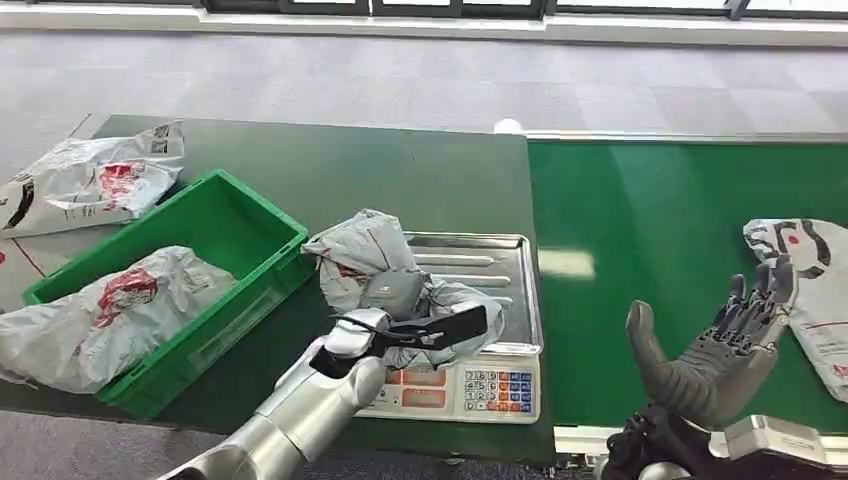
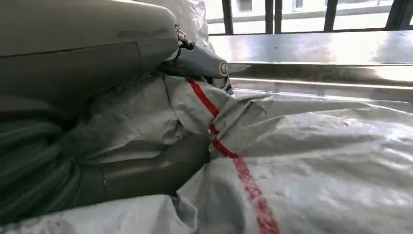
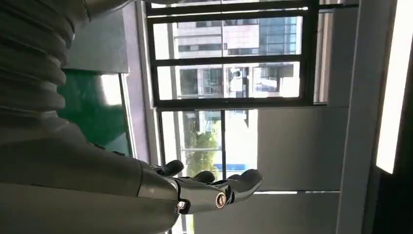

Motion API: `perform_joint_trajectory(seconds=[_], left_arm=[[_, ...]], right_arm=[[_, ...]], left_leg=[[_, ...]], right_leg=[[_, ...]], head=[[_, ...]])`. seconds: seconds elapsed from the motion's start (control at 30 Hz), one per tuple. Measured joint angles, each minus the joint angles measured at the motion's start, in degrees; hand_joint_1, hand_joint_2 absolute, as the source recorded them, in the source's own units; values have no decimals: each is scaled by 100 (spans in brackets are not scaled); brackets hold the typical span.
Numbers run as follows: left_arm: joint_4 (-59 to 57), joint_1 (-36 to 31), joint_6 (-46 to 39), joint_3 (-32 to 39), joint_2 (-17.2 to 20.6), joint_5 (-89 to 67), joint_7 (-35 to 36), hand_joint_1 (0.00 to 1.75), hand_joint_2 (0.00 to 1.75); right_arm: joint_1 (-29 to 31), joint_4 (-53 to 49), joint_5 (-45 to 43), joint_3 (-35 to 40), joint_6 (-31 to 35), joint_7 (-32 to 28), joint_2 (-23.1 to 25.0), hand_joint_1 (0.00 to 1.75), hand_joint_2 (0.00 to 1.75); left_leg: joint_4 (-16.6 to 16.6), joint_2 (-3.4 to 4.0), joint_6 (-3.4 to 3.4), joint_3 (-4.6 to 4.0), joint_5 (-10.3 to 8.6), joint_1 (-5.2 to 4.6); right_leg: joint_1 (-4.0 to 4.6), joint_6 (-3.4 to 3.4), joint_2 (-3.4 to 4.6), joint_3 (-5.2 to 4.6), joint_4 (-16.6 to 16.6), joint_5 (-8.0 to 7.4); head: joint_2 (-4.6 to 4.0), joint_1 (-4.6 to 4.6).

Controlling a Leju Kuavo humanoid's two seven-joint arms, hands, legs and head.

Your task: Moved the parcel from conveyor to table for the left to box.

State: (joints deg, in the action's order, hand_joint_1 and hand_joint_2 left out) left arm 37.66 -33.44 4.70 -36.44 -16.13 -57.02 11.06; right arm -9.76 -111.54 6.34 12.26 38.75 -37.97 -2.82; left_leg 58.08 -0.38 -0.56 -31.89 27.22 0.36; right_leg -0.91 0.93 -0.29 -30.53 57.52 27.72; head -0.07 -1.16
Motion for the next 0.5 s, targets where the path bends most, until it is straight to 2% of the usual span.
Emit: perform_joint_trajectory(seconds=[0.07, 0.2, 0.27, 0.5], left_arm=[[-9, -11, 0, 0, 0, 0, 0, 175, 175], [-55, -34, 2, 0, 0, -2, 0, 175, 175], [-65, -43, 0, 0, 0, -2, 0, 175, 175], [-81, -13, -118, 39, 0, 7, -88, 175, 175]], right_arm=[[0, 0, -2, 0, 0, 0, 4, 0, 175], [0, 0, 0, 2, 0, 2, 7, 0, 175], [0, 0, 0, 2, 0, 7, 7, 0, 175], [-1, 0, 101, 2, -63, 44, 20, 0, 175]], left_leg=[[0, 0, -1, 37, 1, 0], [-2, -1, -5, 31, 11, 0], [-4, -1, -7, -2, 18, 0], [-4, 0, -2, 3, 26, 0]], right_leg=[[1, -2, 0, -4, 1, 4], [3, -6, 0, -6, 1, 12], [4, -6, 0, -2, 0, 23], [3, -6, -1, 4, 0, 31]], head=[[0, 0], [0, 0], [0, 0], [0, 0]])
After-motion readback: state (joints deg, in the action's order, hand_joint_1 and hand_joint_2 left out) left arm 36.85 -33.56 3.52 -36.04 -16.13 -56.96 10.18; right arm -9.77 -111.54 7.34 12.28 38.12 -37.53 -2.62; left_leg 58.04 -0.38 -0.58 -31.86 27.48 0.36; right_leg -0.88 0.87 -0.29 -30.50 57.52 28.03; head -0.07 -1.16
